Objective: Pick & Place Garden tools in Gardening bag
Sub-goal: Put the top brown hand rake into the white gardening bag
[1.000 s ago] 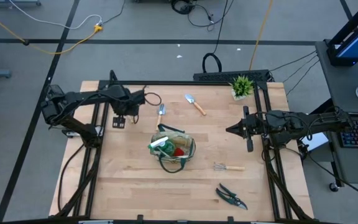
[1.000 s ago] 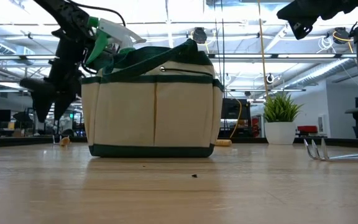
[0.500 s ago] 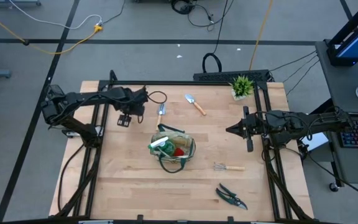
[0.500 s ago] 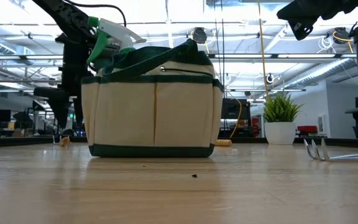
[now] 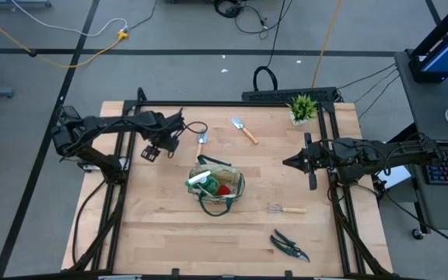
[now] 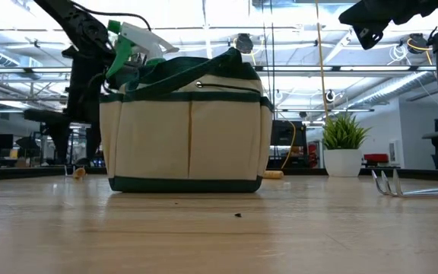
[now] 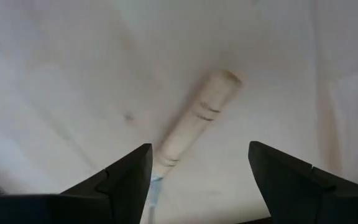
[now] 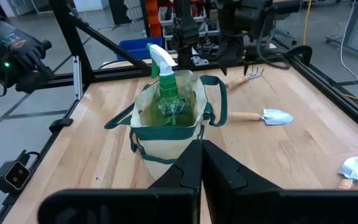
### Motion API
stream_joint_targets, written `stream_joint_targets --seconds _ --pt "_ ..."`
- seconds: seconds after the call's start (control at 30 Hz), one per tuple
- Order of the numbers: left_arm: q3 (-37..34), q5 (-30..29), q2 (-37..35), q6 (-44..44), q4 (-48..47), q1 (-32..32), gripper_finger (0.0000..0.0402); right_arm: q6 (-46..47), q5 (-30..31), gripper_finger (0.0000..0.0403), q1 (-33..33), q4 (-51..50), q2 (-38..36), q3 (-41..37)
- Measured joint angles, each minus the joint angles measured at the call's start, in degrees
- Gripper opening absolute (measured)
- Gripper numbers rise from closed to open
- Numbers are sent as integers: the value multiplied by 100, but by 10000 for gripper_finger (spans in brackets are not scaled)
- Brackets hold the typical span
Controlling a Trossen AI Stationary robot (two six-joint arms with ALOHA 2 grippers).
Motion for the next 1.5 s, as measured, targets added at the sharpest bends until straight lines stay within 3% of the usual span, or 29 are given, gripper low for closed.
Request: stream_joint_targets --seconds 0.27,0.63,0.77,1.2,1.5 --pt "-468 -46 0 -203 882 1 273 1 159 0 0 -6 0 0" --pt "-964 -219 -24 138 1187 90 270 149 166 0 -2 -1 2 0" --pt "-981 -218 -22 147 1300 90 237 150 166 0 -2 14 0 0" --pt "-991 -216 -11 147 1379 94 67 152 168 0 -2 18 0 0" --pt "-967 -493 1 -289 1495 28 61 152 172 0 -2 22 1 0"
